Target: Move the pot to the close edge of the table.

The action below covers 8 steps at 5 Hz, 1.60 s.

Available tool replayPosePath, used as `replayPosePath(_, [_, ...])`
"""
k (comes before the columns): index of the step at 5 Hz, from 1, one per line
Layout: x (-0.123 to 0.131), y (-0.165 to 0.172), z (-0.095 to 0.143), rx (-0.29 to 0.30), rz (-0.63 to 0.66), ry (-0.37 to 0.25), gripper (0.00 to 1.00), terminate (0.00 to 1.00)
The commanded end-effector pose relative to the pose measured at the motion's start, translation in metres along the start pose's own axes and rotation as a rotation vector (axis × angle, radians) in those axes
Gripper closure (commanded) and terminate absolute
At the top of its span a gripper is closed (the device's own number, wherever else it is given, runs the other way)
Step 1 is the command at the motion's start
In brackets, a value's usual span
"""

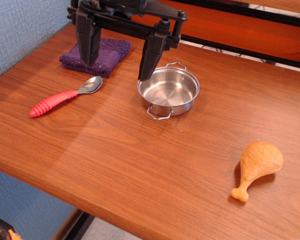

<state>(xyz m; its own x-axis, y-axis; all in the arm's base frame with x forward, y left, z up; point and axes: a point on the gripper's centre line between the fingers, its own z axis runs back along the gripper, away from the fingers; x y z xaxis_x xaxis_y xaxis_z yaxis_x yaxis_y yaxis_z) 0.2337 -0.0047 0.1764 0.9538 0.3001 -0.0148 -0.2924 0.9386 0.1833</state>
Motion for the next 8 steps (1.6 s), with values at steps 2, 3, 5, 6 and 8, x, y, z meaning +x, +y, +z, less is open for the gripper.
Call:
replayPosePath(2, [0.023, -0.011, -0.008, 0.026, 0.117, 0.069, 0.0, 0.0])
replayPosePath(3, [0.049, -0.018, -0.02, 0.05, 0.208, 0.073, 0.0, 0.0])
replayPosePath(5, [0.095, -0.016, -0.066, 0.068, 0.354, 0.13, 0.0, 0.0])
replayPosePath(6, [0.113, -0.015, -0.09, 0.045, 0.389, 0.129, 0.0, 0.0])
replayPosePath(8, [0.135, -0.011, -0.111, -0.034, 0.465, 0.018, 0.0, 0.0])
